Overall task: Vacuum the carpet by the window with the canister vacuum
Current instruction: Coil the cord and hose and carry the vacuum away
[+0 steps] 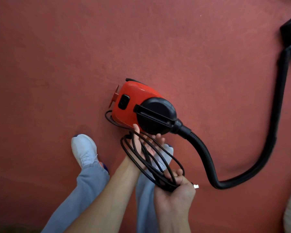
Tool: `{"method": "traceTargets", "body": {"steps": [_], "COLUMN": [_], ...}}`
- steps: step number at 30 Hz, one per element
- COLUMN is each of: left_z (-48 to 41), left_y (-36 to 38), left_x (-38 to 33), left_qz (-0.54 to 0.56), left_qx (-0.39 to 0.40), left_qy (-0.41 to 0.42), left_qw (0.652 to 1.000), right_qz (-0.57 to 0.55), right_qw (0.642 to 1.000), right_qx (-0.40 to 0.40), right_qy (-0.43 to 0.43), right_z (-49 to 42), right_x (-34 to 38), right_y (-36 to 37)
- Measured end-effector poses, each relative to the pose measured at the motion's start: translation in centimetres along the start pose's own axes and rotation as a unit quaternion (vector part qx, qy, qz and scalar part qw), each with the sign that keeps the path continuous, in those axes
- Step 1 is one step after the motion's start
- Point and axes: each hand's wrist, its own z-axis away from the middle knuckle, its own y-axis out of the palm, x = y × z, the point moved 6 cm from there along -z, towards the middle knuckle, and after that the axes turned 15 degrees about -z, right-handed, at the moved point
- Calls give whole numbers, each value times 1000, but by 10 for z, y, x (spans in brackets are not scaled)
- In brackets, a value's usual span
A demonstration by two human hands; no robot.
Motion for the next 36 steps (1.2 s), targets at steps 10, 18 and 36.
{"method": "traceTargets", "body": {"steps": [10,18,36], "left_z": [23,19,29], "left_y": [-26,5,-20], "left_x": [-44,-38,-47], "left_qz": [-173,-26,-93], "left_qx": [-325,-108,-202], "left_qy": [63,48,114], "left_qw": [928,993,968], "right_qz": [159,438,804], "right_qw": [976,840,253], "right_qx": [18,39,275], "right_qy": [147,-318,-463], "right_z": [-30,-12,-9], "right_x": [21,84,-39], "right_y": [41,77,171]}}
